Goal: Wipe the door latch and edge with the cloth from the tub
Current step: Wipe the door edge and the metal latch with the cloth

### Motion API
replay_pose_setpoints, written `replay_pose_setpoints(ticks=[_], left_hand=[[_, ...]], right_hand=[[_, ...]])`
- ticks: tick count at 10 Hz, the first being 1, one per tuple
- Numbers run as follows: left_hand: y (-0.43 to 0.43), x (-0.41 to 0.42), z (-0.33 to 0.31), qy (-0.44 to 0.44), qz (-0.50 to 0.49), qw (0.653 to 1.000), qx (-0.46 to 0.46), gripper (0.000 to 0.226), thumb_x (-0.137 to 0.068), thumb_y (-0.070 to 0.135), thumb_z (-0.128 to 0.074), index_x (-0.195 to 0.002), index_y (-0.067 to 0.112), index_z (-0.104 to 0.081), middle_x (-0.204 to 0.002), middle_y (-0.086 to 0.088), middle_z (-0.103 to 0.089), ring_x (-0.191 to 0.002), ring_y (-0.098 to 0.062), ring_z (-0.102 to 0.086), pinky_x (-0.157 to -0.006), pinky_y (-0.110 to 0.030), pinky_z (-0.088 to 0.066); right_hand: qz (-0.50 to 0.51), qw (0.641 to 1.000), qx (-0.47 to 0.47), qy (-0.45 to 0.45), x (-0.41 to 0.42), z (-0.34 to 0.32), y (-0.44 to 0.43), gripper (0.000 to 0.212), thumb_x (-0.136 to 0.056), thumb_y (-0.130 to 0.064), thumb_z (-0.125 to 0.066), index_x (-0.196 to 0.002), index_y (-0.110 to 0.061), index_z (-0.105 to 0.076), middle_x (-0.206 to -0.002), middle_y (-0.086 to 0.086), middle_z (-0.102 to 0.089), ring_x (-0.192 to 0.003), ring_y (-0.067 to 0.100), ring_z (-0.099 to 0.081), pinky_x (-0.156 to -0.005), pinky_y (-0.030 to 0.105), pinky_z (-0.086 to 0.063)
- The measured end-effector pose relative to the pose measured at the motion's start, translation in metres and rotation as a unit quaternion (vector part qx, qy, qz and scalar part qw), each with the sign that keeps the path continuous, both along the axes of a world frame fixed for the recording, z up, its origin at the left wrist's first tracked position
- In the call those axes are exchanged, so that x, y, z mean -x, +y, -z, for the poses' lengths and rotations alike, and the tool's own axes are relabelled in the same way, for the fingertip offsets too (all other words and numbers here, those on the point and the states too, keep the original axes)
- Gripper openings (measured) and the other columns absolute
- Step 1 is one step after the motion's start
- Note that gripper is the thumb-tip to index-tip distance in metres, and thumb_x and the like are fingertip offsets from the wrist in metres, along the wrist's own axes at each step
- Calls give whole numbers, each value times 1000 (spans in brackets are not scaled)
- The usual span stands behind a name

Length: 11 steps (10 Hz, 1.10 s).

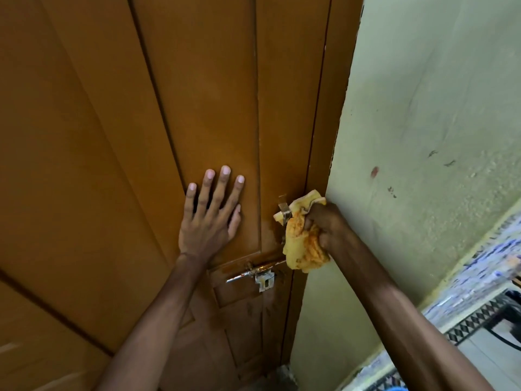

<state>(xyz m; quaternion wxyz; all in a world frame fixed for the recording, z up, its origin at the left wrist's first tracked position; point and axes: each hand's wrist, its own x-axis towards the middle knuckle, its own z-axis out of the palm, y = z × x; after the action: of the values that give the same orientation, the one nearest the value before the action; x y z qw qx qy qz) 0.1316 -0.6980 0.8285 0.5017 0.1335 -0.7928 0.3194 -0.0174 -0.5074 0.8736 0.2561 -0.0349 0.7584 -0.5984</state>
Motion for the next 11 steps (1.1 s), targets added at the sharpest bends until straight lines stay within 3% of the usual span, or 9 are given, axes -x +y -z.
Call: replay_pose_setpoints(ticks=[1,2,3,4,6,8,9,10,11], left_hand=[[0,1,1,1,1,1000,0,60,-101,43,-49,-156,24,-37,-162,-8,-25,-150,-26,-21,-122,-47,-15],[2,3,1,1,2,1000,-1,60,-101,44,-48,-157,24,-35,-163,-8,-24,-152,-27,-17,-122,-48,-15],[0,2,2,1,-3,1000,-1,60,-101,44,-48,-157,24,-35,-163,-8,-24,-152,-27,-16,-122,-48,-15],[-1,1,3,1,-3,1000,-3,60,-101,43,-49,-157,23,-36,-163,-9,-25,-152,-27,-14,-122,-48,-15],[-2,1,3,-1,0,1000,-3,59,-101,43,-50,-156,24,-38,-161,-8,-28,-153,-27,-12,-122,-48,-16],[-2,2,5,3,-1,1000,2,60,-100,43,-51,-155,23,-39,-160,-9,-30,-152,-28,-17,-121,-49,-19],[-2,3,5,4,-1,1000,3,60,-100,43,-50,-155,23,-39,-161,-9,-29,-152,-28,-16,-121,-49,-18],[-3,2,5,6,-3,1000,4,59,-101,43,-50,-155,23,-39,-161,-9,-30,-151,-28,-17,-121,-49,-17],[-4,1,5,3,-2,1000,6,59,-101,43,-50,-155,23,-39,-160,-9,-31,-152,-28,-16,-122,-48,-16]], right_hand=[[-41,999,-27,17,-10,2,4,32,-75,12,-46,-93,-5,-67,-88,10,-66,-89,30,-62,-74,34,-51],[-121,991,-53,19,-18,3,12,18,-84,-2,-55,-79,-17,-64,-83,5,-68,-81,22,-64,-73,30,-51],[-139,989,-9,-58,-10,4,11,27,-74,1,-60,-98,-11,-67,-110,16,-69,-100,30,-64,-90,41,-52],[-89,987,46,-126,-4,-5,8,25,-83,11,-48,-91,-7,-63,-98,14,-65,-88,28,-61,-72,36,-49],[-69,984,68,-149,-3,-9,10,23,-86,9,-48,-87,-9,-61,-93,12,-63,-84,27,-58,-87,41,-43],[-133,984,79,-88,-3,-4,8,26,-88,3,-50,-87,-18,-66,-99,7,-70,-90,23,-63,-80,35,-49],[-179,983,40,-4,-3,-5,3,33,-85,1,-56,-101,-24,-71,-117,3,-71,-109,25,-63,-101,42,-46],[-139,988,49,36,-6,-2,0,45,-82,3,-61,-121,-19,-60,-110,2,-69,-105,25,-63,-96,43,-48],[-56,990,126,-12,-12,6,4,49,-76,10,-64,-119,-14,-59,-102,5,-69,-95,25,-65,-81,38,-53]])
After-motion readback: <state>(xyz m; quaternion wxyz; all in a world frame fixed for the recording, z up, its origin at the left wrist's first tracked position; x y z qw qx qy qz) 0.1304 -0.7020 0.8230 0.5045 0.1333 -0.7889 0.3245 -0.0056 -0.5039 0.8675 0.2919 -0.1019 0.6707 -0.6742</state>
